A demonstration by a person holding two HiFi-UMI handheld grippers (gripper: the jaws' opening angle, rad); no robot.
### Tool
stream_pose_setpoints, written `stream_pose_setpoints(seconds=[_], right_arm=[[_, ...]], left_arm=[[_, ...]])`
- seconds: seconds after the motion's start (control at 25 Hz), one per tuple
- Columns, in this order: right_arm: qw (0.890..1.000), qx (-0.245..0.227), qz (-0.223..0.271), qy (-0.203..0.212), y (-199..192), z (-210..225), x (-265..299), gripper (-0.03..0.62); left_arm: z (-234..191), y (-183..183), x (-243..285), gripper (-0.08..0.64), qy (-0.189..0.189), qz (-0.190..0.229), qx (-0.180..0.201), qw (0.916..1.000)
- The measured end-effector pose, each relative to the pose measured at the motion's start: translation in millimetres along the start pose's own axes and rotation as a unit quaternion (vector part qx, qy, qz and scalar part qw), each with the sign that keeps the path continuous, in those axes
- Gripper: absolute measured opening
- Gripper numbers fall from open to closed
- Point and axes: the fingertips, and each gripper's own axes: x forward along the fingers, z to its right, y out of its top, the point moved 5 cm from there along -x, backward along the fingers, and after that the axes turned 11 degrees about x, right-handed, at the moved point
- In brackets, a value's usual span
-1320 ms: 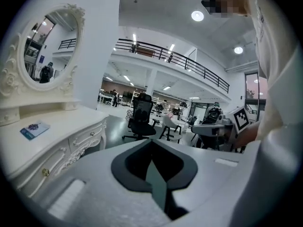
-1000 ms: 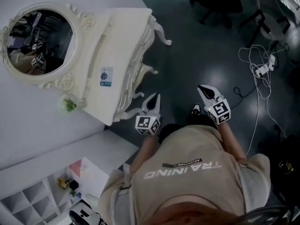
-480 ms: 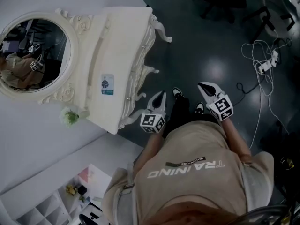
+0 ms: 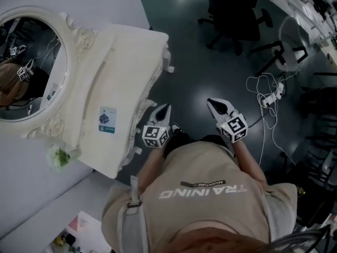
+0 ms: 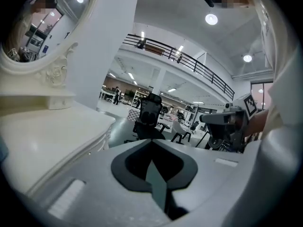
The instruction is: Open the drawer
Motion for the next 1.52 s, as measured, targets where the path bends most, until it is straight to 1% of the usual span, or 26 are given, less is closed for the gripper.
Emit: stream_pose_setpoints(seconds=[0.04, 0.12, 0.2, 0.28, 0.36, 0.52, 0.6, 0.68, 0.84, 0.96, 1.04, 1.12, 1.2, 1.28, 1.32, 1.4, 1.44, 1.48, 1.52], right_arm=[[1.0, 0.011, 0.006, -0.005, 2.4, -0.6, 5.9, -0.005], [1.0, 0.017, -0.002, -0.011, 2.5, -0.7, 16.5, -0.005], [1.0, 0.0, -0.022, -0.006, 2.4, 1.3, 28.4, -0.005], [0.998, -0.033, -0.043, 0.014, 3.9, 1.3, 43.1, -0.005], [0.996, -0.046, -0.056, 0.042, 5.1, 3.0, 59.4, -0.005], [0.995, -0.017, -0.063, 0.081, 8.9, 31.3, 91.8, -0.005], [0.993, 0.004, -0.062, 0.104, 14.9, 50.4, 110.3, -0.005], [0.989, 0.013, -0.062, 0.134, 27.6, 68.1, 131.9, -0.005], [0.975, -0.005, -0.064, 0.211, 60.6, 104.7, 177.3, -0.005], [0.968, -0.01, -0.085, 0.238, 67.0, 141.4, 211.8, -0.006], [0.96, -0.024, -0.105, 0.258, 75.7, 156.0, 228.1, -0.005], [0.95, -0.046, -0.118, 0.286, 85.9, 160.8, 246.0, -0.005], [0.94, -0.056, -0.131, 0.311, 88.4, 162.0, 264.6, -0.005], [0.933, -0.057, -0.142, 0.326, 89.6, 162.7, 283.4, -0.005], [0.932, -0.056, -0.141, 0.331, 92.3, 161.4, 293.5, -0.005], [0.93, -0.051, -0.135, 0.337, 97.5, 152.1, 312.5, -0.005], [0.929, -0.051, -0.137, 0.341, 97.0, 144.1, 318.6, -0.005], [0.925, -0.053, -0.144, 0.346, 94.7, 134.9, 321.5, -0.005], [0.921, -0.059, -0.152, 0.352, 92.0, 125.2, 322.4, -0.005]], left_arm=[[-8.8, -3.0, 4.0, 0.008, -0.007, -0.008, -0.001, 0.9999], [-22.7, -5.9, 13.0, 0.008, -0.015, -0.02, -0.004, 0.9997], [-34.1, -4.5, 23.8, 0.008, -0.013, -0.022, -0.008, 0.9997], [-45.0, -4.6, 33.9, 0.008, -0.009, -0.023, -0.011, 0.9996], [-53.8, -7.4, 43.4, 0.008, -0.008, -0.033, -0.015, 0.9993], [-57.3, -7.7, 71.6, 0.008, -0.006, -0.051, -0.018, 0.9985], [-56.9, -4.3, 84.9, 0.008, 0.003, -0.064, -0.013, 0.9979], [-59.9, -0.3, 97.0, 0.008, 0.023, -0.08, -0.016, 0.9964], [-69.3, 16.2, 125.2, 0.008, 0.089, -0.094, -0.038, 0.9909], [-75.3, 36.5, 153.4, 0.008, 0.135, -0.09, -0.045, 0.9857], [-76.4, 52.1, 168.3, 0.008, 0.155, -0.075, -0.048, 0.9838], [-80.0, 62.2, 174.4, 0.008, 0.177, -0.06, -0.059, 0.9806], [-82.6, 61.3, 172.5, 0.008, 0.198, -0.057, -0.081, 0.9751], [-86.4, 53.7, 170.1, 0.008, 0.216, -0.061, -0.099, 0.9694], [-90.7, 50.3, 168.9, 0.008, 0.225, -0.062, -0.103, 0.9669], [-100.7, 46.3, 164.5, 0.008, 0.239, -0.062, -0.101, 0.9638], [-103.3, 45.1, 161.1, 0.008, 0.242, -0.064, -0.094, 0.9635], [-103.5, 43.7, 157.6, 0.008, 0.242, -0.068, -0.082, 0.9643], [-102.5, 42.8, 155.0, 0.008, 0.238, -0.075, -0.063, 0.9663]])
